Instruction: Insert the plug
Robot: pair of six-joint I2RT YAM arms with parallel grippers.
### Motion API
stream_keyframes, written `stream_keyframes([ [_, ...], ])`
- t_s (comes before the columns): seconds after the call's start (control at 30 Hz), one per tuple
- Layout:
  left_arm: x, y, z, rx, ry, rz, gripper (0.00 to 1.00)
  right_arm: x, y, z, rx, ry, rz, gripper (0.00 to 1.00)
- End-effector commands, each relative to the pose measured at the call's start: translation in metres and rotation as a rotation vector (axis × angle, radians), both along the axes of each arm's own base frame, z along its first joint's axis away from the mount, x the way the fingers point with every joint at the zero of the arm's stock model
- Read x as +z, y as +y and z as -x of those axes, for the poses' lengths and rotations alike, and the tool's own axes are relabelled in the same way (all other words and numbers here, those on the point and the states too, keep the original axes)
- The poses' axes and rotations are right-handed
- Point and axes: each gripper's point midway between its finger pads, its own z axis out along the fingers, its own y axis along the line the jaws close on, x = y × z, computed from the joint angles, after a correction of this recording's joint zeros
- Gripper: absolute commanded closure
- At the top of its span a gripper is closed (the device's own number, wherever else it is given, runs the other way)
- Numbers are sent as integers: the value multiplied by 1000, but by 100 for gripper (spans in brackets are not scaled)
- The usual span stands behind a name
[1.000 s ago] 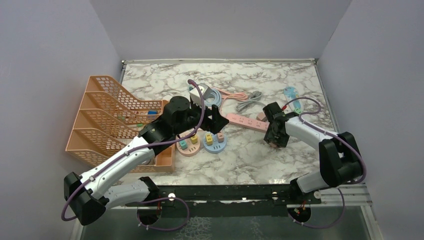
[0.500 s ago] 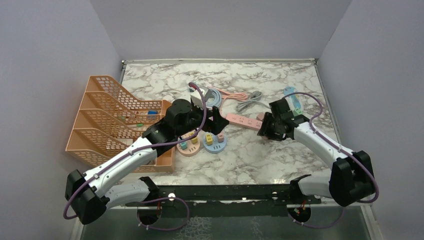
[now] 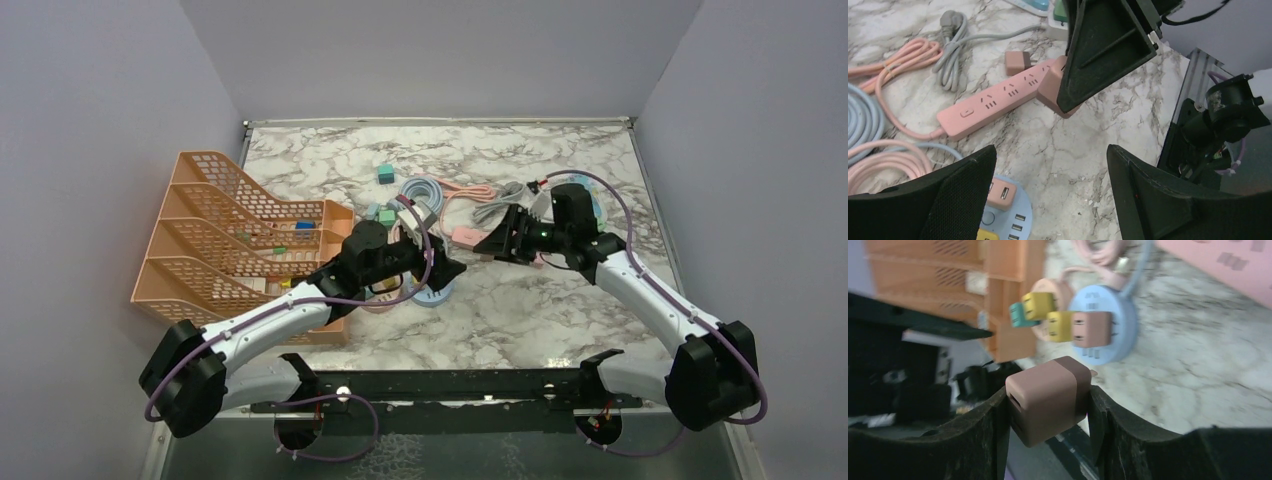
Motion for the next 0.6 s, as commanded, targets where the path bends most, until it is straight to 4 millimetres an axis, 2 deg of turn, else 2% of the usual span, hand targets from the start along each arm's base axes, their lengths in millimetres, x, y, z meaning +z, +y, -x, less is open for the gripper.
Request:
stream_keyframes([
  [0.0,40,-23,17,-220,-264,95,17,71,35,31,329,-136,-304,68],
  [0.17,49,-35,14,-278,-345,100,17,98,39,49,430,-173,-409,68],
  [0.33,57,-45,4,-273,-387,117,20,109,40,55,474,-187,-448,68],
  [0.43,62,-48,-3,-249,-399,135,28,108,41,52,466,-173,-450,68],
  [0.57,63,-48,-4,-254,-435,137,40,105,42,49,459,-141,-454,68],
])
